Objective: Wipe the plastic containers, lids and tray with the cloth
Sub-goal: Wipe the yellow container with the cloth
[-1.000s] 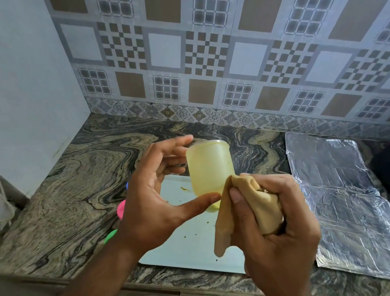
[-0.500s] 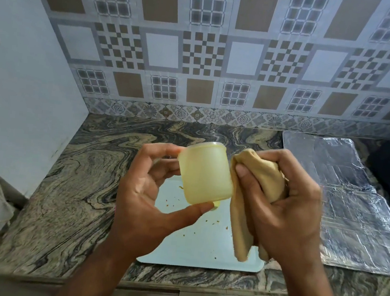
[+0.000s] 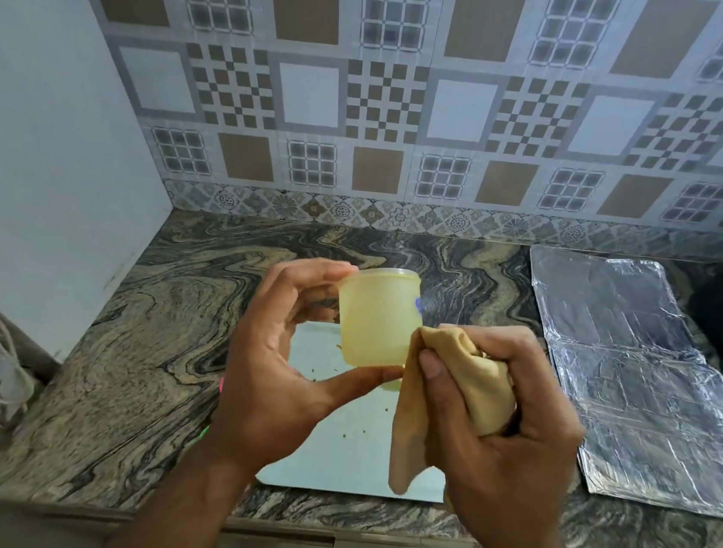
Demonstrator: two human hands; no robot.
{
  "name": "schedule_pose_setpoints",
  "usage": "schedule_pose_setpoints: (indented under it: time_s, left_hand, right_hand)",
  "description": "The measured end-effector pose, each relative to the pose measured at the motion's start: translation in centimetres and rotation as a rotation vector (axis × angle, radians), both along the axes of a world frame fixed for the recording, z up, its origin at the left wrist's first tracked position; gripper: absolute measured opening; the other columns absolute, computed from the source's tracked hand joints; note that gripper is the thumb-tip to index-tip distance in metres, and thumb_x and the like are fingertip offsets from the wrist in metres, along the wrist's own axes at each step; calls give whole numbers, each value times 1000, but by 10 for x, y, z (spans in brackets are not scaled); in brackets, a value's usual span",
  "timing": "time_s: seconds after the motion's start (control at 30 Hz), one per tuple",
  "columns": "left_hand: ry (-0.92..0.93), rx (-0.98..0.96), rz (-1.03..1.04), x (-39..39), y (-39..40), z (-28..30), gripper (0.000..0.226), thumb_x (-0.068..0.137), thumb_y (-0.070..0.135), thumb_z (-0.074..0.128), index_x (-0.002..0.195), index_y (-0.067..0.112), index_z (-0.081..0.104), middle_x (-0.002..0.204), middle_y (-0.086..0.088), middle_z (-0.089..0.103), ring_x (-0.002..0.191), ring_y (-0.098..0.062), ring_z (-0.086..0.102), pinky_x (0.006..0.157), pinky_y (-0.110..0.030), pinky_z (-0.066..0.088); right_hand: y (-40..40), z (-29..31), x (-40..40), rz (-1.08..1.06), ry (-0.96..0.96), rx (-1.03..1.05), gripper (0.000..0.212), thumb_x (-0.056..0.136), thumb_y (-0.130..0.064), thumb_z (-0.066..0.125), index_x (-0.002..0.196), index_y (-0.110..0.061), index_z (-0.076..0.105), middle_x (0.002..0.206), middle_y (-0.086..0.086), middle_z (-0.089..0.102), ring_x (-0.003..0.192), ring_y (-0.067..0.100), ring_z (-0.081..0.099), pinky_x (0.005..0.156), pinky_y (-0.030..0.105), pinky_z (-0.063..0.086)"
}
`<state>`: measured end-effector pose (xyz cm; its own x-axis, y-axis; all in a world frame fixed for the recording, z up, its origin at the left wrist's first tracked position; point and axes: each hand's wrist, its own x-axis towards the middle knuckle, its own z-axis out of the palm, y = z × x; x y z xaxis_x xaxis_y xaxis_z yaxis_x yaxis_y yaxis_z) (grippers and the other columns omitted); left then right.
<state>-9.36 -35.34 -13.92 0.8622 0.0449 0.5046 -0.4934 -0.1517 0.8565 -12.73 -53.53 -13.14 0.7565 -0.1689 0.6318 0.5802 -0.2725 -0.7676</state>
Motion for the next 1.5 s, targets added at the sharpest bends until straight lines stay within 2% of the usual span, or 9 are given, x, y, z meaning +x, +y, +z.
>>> schedule_pose_setpoints:
  time_s: [0.17,0.3,0.47,0.67,0.87,1.0,1.2,1.37,1.5]
  left_hand:
    - [-77,118,20,-4,-3,2,72,64,33,98,126,26,61,126,-7,65,119,-34,66,101,-44,54]
    - [-70,0,-59,-5,-4,2,77,60,23,102,124,26,59,127,-10,67,119,-30,68,101,-35,54]
    - [36,-196,-134,-3,-6,1,72,62,14,92,120,26,50,125,12,67,116,-15,68,94,-39,59]
    - [129,-312,-190,-3,-15,-6,72,65,9,88,121,41,58,133,3,66,121,-21,68,99,-47,58]
    - [144,-173,-201,-1,-8,-9,76,68,13,92,129,32,52,138,-10,67,125,-32,66,104,-61,52]
    - [121,-144,-292,-2,-3,-3,75,70,11,94,130,27,53,145,-9,64,128,-34,65,104,-52,54]
    - [234,-293,-304,-3,-4,-2,72,65,33,99,124,43,59,139,-6,67,125,-25,66,97,-41,57]
    - [305,-264,-386,-7,-3,-8,84,72,9,90,143,29,50,140,-14,64,125,-32,65,100,-44,55]
    - [401,-416,-430,-11,-9,1,87,64,40,99,137,24,55,129,-18,70,115,-28,68,97,-42,58]
  right_hand:
    - [-6,15,7,-13,30,-83,12,92,-23,78,100,-14,73,95,0,74,85,19,72,70,35,56]
    - [-12,23,19,4,84,10,9,94,-16,80,99,-12,73,92,-8,76,83,15,74,72,24,55]
    - [-16,16,17,53,109,125,10,93,-13,78,94,-10,68,79,-8,70,70,4,63,67,16,50]
    - [3,4,-3,46,36,152,12,89,-17,72,97,-9,68,89,-4,72,76,9,68,71,17,51]
    - [-5,9,0,-5,28,64,10,90,-15,76,99,-13,71,92,-3,74,80,12,71,72,19,52]
    - [-11,21,9,4,47,24,11,92,-11,80,100,-14,73,93,-7,76,83,16,74,71,23,55]
    - [-16,22,17,25,77,112,9,93,-14,77,97,-11,70,84,-10,72,73,5,66,69,16,51]
    - [-9,13,5,34,53,32,13,90,-16,77,100,-10,72,95,-7,75,84,10,72,74,18,53]
    - [-6,11,3,50,58,6,13,89,-16,79,99,-9,72,95,-7,75,85,13,73,74,21,54]
